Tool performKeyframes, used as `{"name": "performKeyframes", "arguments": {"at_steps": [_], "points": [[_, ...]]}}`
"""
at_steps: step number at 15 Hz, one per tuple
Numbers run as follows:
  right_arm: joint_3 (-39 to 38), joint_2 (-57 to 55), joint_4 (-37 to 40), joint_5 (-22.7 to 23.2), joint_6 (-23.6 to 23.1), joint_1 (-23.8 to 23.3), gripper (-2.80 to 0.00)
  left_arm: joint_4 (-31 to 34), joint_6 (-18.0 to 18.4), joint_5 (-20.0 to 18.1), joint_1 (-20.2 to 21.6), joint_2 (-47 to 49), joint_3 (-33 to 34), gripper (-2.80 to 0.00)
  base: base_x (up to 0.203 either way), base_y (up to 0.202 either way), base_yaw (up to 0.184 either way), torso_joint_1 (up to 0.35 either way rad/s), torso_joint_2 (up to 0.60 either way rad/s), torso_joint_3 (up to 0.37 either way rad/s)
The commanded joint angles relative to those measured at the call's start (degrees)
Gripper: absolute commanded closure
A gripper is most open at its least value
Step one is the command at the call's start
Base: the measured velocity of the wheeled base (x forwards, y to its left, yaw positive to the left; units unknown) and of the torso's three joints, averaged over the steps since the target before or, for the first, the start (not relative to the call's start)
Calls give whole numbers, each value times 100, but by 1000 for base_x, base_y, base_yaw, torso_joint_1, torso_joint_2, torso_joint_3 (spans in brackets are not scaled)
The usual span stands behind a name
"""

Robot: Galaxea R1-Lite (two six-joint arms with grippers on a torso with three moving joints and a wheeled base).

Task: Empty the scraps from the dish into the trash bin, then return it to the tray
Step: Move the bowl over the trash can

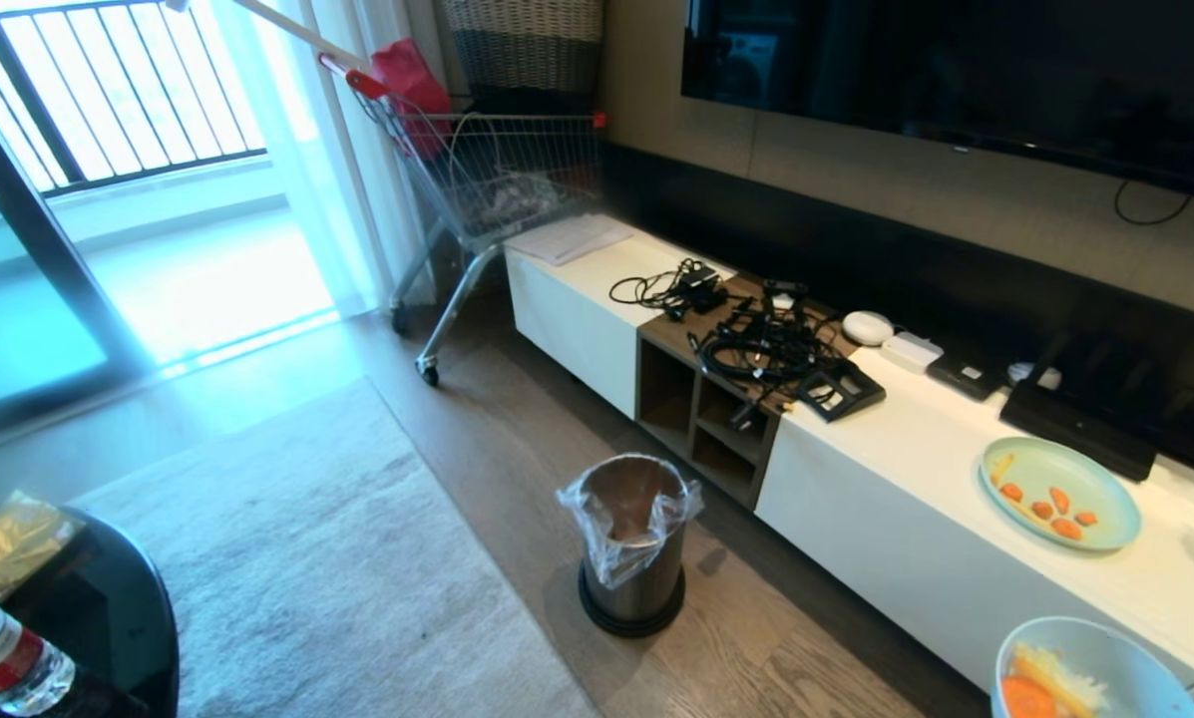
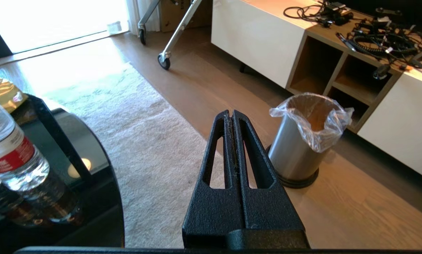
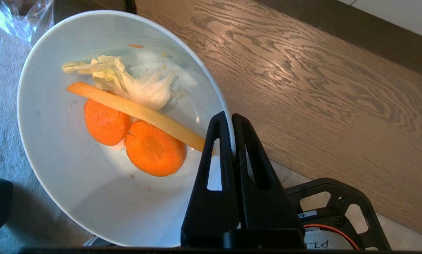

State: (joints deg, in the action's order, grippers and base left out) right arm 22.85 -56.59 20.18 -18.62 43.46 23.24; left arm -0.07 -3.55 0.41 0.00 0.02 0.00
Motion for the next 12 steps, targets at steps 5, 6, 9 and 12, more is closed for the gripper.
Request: {"name": "performKeyframes", "arguments": {"at_steps": [5, 6, 9, 12], "points": [[1, -1, 4, -10, 23, 6, 0, -1, -6, 2, 0, -2, 0, 0, 94, 0, 1, 2, 1, 0], [1, 8, 13, -10, 23, 6, 0, -1, -6, 2, 0, -2, 0, 0, 0, 0, 0, 0, 0, 0], [1, 16, 22, -10, 23, 6, 0, -1, -6, 2, 0, -2, 0, 0, 0, 0, 0, 0, 0, 0], [27, 16, 4, -10, 23, 6, 0, -1, -6, 2, 0, -2, 0, 0, 0, 0, 0, 0, 0, 0]]}}
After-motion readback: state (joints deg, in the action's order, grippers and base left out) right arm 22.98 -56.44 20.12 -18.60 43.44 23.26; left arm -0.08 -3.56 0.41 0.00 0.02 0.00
